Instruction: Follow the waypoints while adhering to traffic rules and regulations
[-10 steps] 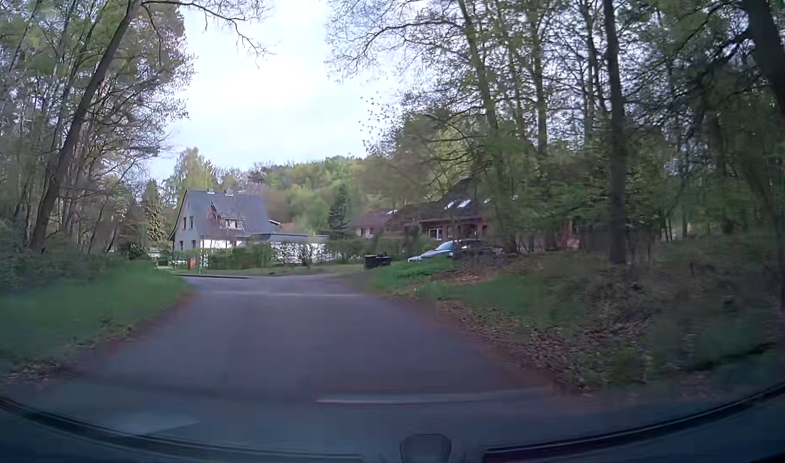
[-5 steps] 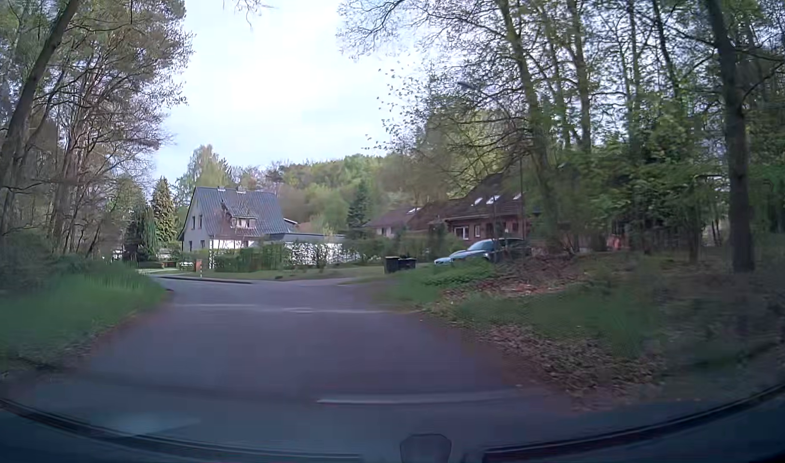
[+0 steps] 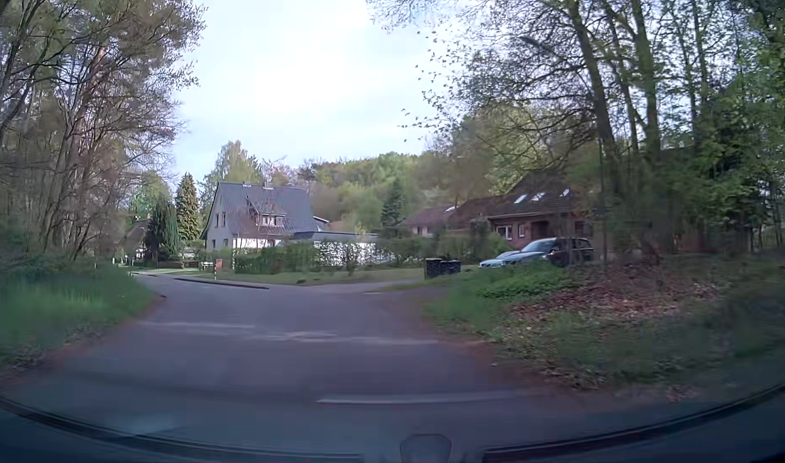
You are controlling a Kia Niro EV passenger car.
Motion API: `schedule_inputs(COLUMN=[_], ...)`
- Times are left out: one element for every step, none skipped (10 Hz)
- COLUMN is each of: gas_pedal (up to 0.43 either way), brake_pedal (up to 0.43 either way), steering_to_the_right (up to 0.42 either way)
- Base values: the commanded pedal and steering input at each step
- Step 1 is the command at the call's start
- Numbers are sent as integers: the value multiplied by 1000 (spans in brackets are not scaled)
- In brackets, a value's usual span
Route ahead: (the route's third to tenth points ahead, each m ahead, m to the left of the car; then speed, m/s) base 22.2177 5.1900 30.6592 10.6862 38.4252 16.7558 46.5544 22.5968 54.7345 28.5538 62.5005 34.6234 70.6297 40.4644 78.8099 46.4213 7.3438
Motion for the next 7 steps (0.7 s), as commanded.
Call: schedule_inputs(gas_pedal=[0, 0, 0, 0, 0, 0, 0], brake_pedal=[0, 0, 0, 0, 0, 0, 0], steering_to_the_right=[-85, -85, -85, -85, -86, -89, -95])
